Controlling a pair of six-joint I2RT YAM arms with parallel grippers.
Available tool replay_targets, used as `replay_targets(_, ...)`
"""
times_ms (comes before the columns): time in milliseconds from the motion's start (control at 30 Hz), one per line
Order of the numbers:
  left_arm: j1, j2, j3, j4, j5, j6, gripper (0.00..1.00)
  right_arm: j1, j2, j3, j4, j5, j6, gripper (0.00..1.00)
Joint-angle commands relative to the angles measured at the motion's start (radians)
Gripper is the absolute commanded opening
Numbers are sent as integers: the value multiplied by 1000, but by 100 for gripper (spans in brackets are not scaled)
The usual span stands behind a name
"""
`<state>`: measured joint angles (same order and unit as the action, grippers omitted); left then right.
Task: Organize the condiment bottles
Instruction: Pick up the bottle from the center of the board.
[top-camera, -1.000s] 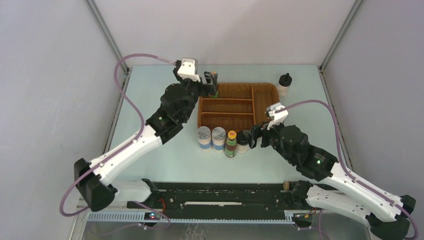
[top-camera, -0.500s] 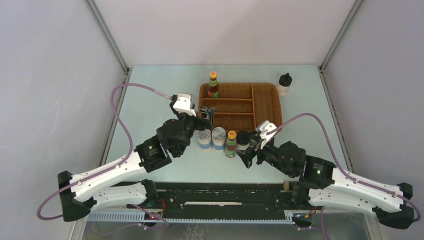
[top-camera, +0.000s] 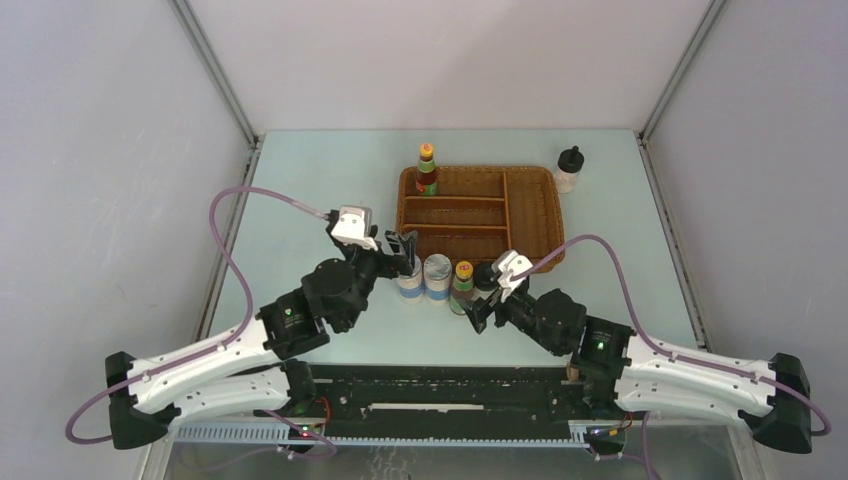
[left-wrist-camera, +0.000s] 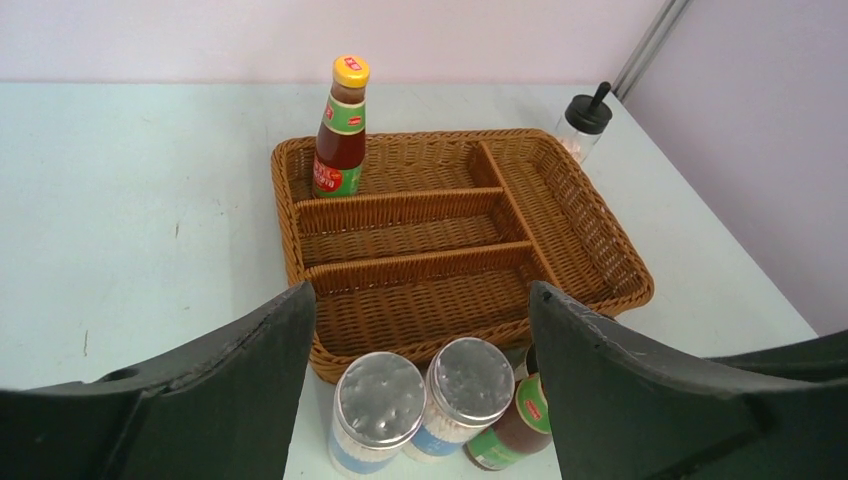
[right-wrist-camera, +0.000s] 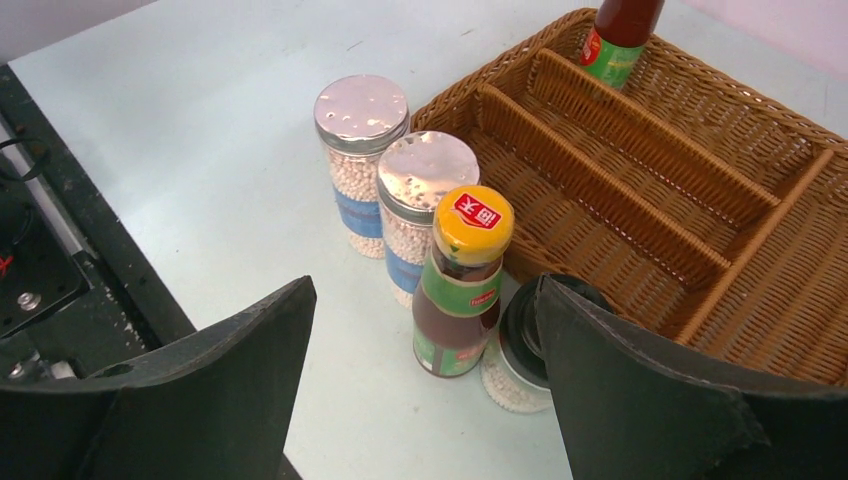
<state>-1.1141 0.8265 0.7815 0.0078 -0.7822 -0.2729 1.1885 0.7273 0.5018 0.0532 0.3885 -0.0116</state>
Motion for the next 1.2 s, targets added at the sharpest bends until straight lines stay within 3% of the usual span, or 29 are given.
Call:
replay_targets(0,-10,-19,-29,4,-28,-23,82,-32,33,-18,190,-4,-32,89)
replay_targets(1167,-12,-36,-61,17,-49,25,82,-229,254,-97,481,-209,25,87)
